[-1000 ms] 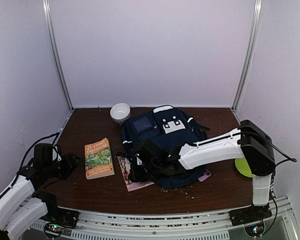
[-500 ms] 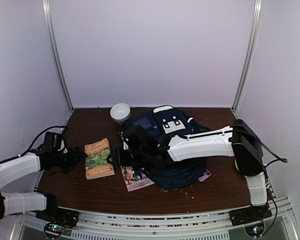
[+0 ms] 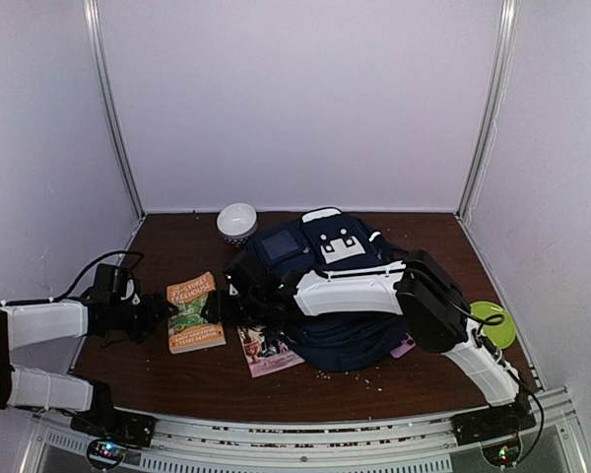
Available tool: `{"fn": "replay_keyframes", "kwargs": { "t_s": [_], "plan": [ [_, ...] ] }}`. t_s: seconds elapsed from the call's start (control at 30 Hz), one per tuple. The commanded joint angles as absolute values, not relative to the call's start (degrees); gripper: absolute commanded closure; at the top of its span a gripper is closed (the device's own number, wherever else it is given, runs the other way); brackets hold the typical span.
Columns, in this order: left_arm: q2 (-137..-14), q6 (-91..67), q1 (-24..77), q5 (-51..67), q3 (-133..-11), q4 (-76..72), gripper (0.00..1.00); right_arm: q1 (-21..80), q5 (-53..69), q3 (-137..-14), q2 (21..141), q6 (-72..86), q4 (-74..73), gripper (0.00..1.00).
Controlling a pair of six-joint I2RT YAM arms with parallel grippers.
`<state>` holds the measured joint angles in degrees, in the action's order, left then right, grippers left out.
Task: Pack the student bag
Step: Pick up the book from the center of the board.
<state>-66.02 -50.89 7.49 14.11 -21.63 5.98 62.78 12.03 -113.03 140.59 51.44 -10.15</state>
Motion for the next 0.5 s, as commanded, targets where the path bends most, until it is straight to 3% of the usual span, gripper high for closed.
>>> {"fn": "replay_keyframes", "kwargs": {
  "t_s": [0.0,0.47],
  "plan": [
    [-65.7,-51.7,7.2,15.5,-19.8,1.7,0.17,63.2,14.0,-115.5,142.1,52.6,-10.6,0.31],
    [-67.8,-55.6,10.6,17.7,-16.6,-5.2,0.27,63.4,13.5,-118.0,145.8,57.0,-16.0,0.37]
  ]
}}
